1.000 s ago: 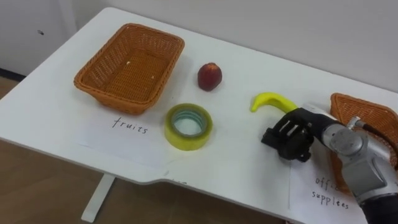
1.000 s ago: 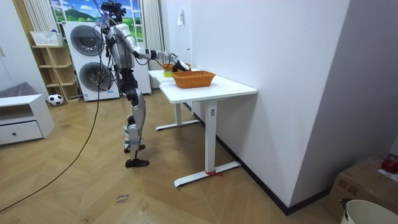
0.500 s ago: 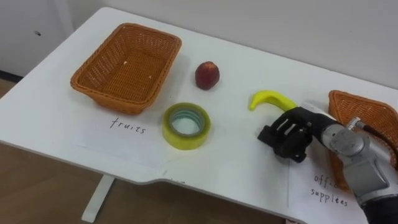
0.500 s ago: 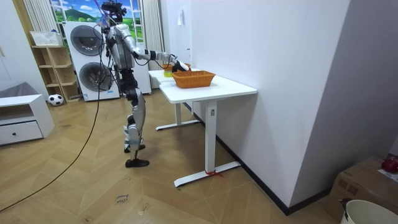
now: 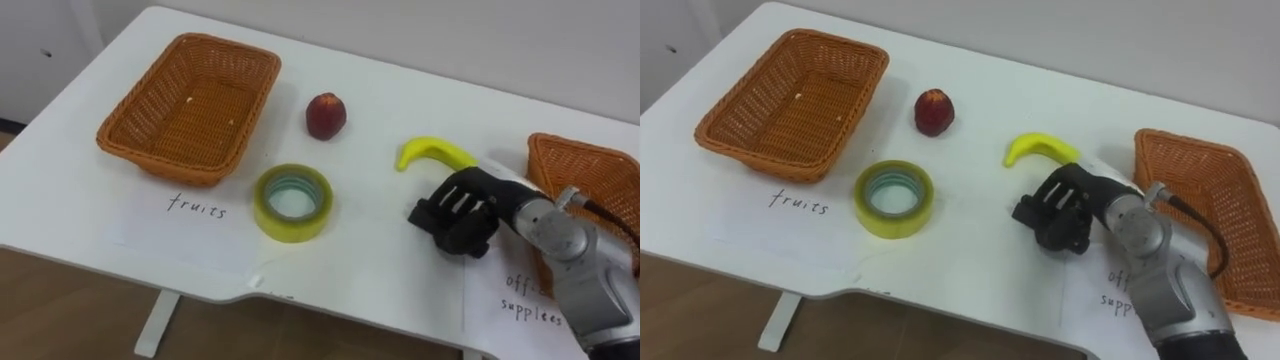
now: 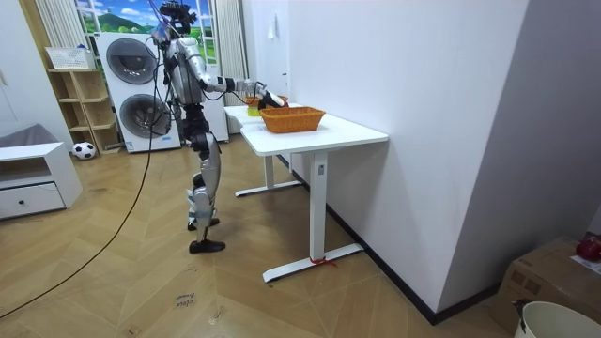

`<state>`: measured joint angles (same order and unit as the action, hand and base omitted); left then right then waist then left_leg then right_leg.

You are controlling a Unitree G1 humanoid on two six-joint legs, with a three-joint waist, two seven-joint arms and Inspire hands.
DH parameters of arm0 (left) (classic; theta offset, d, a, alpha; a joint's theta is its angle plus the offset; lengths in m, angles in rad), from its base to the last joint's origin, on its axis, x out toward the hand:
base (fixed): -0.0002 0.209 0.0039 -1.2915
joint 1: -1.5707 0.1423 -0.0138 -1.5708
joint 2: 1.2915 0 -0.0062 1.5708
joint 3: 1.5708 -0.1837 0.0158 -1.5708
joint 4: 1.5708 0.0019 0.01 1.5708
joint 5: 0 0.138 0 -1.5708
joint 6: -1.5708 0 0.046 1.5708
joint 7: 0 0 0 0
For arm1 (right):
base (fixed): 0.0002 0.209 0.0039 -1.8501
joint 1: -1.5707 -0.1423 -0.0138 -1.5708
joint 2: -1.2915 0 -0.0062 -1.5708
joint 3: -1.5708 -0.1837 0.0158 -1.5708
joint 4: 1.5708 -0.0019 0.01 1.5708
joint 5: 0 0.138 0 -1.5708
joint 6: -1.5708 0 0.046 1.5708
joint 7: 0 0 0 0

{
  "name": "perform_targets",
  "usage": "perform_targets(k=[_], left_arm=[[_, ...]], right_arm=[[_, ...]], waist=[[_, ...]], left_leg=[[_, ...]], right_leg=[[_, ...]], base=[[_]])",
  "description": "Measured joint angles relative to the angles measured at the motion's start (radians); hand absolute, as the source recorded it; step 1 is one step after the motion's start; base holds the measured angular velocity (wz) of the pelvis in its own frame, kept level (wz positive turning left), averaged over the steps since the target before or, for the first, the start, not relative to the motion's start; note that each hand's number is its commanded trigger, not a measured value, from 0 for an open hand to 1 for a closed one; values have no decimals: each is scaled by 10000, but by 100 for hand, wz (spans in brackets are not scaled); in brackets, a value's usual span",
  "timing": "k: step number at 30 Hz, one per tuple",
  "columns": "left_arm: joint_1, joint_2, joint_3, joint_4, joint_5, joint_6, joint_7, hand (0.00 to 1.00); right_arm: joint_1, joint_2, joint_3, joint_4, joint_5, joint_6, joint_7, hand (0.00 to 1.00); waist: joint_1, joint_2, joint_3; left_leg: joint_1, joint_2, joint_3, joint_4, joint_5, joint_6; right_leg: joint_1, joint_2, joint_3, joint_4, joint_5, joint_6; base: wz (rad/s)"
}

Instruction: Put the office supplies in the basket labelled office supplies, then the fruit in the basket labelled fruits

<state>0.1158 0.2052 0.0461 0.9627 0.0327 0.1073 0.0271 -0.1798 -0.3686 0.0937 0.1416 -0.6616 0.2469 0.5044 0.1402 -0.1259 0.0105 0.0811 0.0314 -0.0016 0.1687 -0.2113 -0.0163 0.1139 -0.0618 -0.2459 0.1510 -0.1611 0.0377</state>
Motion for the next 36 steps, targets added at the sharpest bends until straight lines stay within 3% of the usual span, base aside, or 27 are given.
perform_targets(k=[5, 9, 17, 26, 36], left_arm=[[132, -237, 410, 36, -5, -58, 3, 0], [176, -255, 415, 40, 0, -106, 12, 0], [418, -281, 728, 392, -7, -264, 108, 0], [597, -380, 1277, 511, 0, -361, 132, 0], [759, -390, 1360, 511, -10, -444, 137, 0]], right_arm=[[22, 0, -141, -796, 22, -166, -3, 100], [21, -1, -474, -1398, 30, -490, -25, 100], [43, -4, -1333, -2461, 405, -606, -409, 100], [37, -9, -2492, -3249, 1504, -738, -1105, 100], [38, -12, -2747, -3247, 1638, -771, -1616, 100]], waist=[[-86, 19, 0], [-184, 29, 0], [-535, 36, -14], [-754, 2, -41], [-1046, 42, -66]], left_leg=[[-9, -37, -1, -7, 3, 5], [-9, -64, -8, -3, 7, 12], [28, -72, 93, -4, 18, 29], [-12, -60, 311, -1, 23, 39], [-3, -58, 330, 7, 33, 53]], right_leg=[[-1, -36, 127, -1, -1, 2], [-5, -36, 490, -5, -2, 4], [-33, -29, 817, 1, -5, 9], [-93, -32, 802, 9, -5, 9], [-88, -29, 783, 28, -5, 9]], base=[[0], [0], [-4], [-7], [0]])
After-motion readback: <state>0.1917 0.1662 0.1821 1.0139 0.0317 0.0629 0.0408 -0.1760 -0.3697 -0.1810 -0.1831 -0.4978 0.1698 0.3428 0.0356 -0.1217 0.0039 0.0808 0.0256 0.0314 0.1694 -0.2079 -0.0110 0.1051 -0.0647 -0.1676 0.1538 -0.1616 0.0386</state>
